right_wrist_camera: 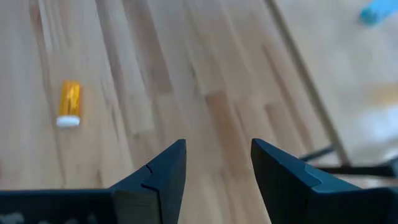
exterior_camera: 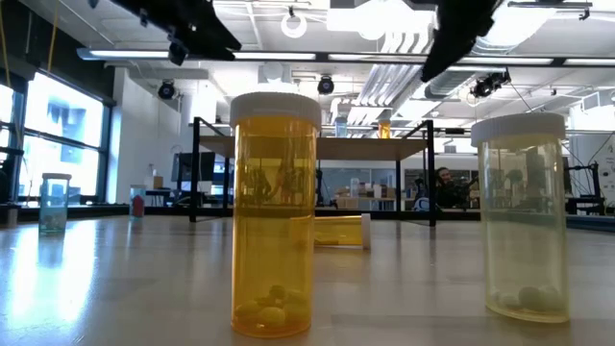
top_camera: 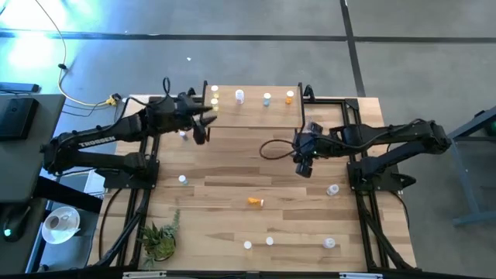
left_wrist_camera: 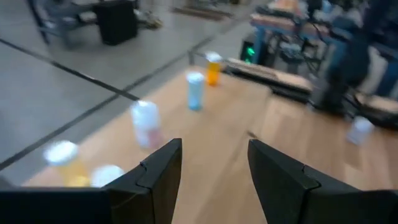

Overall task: Pick and place medicine bottles onto shelf by color
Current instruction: Put the top transparent pill bottle on the shelf aligned with the transparent pill bottle

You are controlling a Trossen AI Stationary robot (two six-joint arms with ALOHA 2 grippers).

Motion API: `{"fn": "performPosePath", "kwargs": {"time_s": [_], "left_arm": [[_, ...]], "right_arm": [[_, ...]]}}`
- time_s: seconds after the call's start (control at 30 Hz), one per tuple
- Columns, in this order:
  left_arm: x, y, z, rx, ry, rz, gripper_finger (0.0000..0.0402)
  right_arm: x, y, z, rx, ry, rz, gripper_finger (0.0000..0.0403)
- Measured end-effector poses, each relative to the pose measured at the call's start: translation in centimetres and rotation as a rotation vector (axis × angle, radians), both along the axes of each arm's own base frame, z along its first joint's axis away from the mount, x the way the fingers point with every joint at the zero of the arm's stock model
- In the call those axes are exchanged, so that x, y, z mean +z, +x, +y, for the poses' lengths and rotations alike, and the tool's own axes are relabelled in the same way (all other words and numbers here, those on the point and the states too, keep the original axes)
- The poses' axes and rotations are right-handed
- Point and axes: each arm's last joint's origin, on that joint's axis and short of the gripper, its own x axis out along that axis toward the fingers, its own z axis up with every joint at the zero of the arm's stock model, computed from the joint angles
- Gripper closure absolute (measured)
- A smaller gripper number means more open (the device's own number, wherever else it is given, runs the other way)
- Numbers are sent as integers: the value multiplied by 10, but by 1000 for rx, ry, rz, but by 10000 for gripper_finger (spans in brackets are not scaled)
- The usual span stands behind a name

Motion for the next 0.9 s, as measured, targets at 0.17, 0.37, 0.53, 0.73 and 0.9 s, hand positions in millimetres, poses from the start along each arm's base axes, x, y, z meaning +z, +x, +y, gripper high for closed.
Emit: {"fn": "performPosePath", "kwargs": {"time_s": [0.17, 0.37, 0.53, 0.73, 0.9], "left_arm": [[-5, 8, -19, -93, -38, 37, 229], [-8, 18, -38, -198, -46, 52, 229], [-8, 21, -50, -242, -59, 46, 229], [-8, 23, -57, -277, -62, 48, 229], [-9, 23, -60, -291, -64, 52, 229]], "right_arm": [[-6, -10, 13, -21, 40, 88, 231], [-12, -18, 26, -88, 92, 125, 231], [-29, -23, 31, -159, 120, 164, 231], [-51, -31, 32, -274, 219, 239, 231], [-62, -42, 33, -381, 255, 323, 231]]}}
